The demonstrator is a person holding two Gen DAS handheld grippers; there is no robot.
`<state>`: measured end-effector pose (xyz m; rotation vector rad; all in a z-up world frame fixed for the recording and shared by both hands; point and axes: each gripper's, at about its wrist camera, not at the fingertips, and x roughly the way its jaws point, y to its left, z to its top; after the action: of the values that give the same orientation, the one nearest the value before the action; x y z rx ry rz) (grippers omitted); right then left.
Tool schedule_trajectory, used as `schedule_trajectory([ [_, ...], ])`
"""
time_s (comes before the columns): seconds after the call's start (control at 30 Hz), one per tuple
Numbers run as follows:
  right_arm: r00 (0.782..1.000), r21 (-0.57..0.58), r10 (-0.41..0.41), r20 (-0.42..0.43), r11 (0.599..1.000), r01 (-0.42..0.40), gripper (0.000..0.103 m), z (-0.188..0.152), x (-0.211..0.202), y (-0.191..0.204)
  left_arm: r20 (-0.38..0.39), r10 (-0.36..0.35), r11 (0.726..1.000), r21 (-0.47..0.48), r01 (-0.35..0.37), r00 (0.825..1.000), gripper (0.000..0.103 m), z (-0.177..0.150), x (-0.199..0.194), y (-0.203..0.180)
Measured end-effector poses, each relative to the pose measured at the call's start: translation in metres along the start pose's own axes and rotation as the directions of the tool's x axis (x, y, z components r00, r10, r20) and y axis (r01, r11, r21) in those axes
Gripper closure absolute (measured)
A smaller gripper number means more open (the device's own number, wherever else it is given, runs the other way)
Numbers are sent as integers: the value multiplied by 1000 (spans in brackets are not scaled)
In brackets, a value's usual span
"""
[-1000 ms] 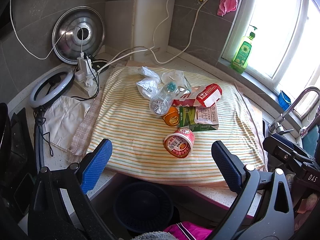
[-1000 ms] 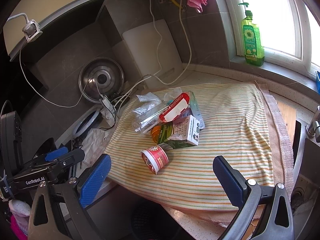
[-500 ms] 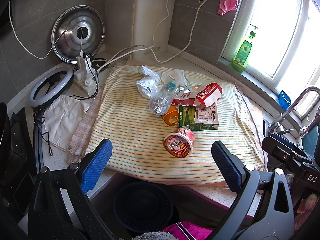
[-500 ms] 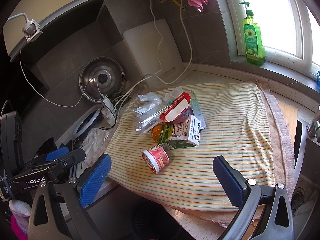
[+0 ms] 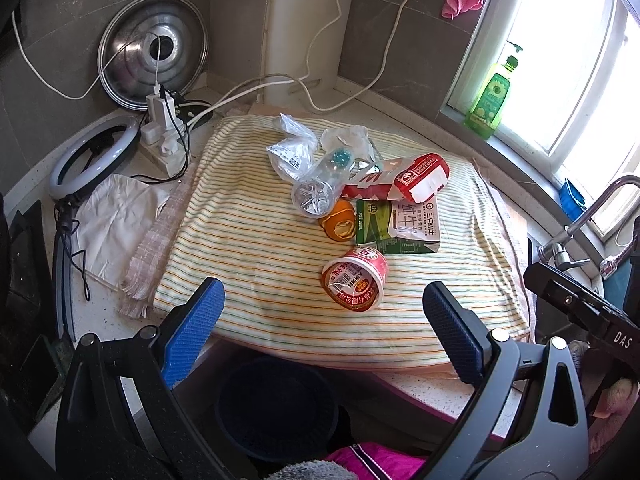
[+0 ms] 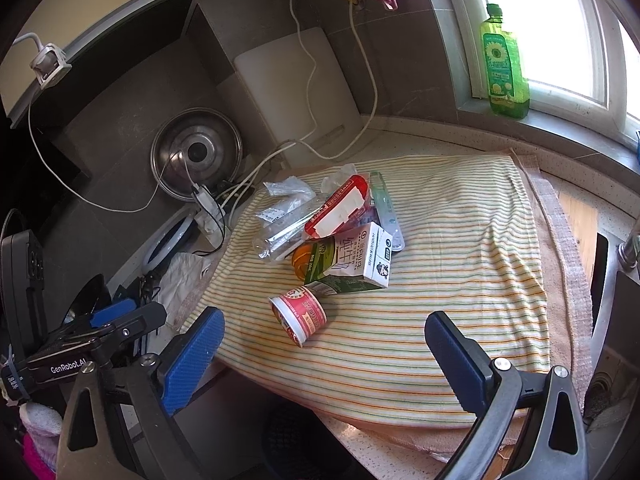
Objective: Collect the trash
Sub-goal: 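Grasp the red-and-white noodle cup with the left gripper while the right grasps the white milk carton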
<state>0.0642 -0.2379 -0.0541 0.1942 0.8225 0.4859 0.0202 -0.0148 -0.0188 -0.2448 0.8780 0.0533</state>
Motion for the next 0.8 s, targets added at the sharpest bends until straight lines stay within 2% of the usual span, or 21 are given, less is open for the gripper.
schedule_trajectory([
  [0.3, 997, 14, 45, -62, 999, -44, 8, 13, 23, -29, -89, -123, 989, -96, 114, 988, 4, -5, 37, -1],
  [0.5, 989, 40, 99, -111, 995, -95, 14, 30, 52, -48, -138, -147, 985, -113, 132, 979, 10, -5, 69, -9],
  [0.67, 972, 99, 170, -162, 983, -156, 17, 38, 80, -64, -169, -161, 982, -130, 140, 972, 10, -4, 94, -13],
  [0.8, 957, 133, 213, -196, 973, -189, 17, 42, 101, -73, -190, -145, 983, -138, 120, 971, 10, -2, 115, -10],
])
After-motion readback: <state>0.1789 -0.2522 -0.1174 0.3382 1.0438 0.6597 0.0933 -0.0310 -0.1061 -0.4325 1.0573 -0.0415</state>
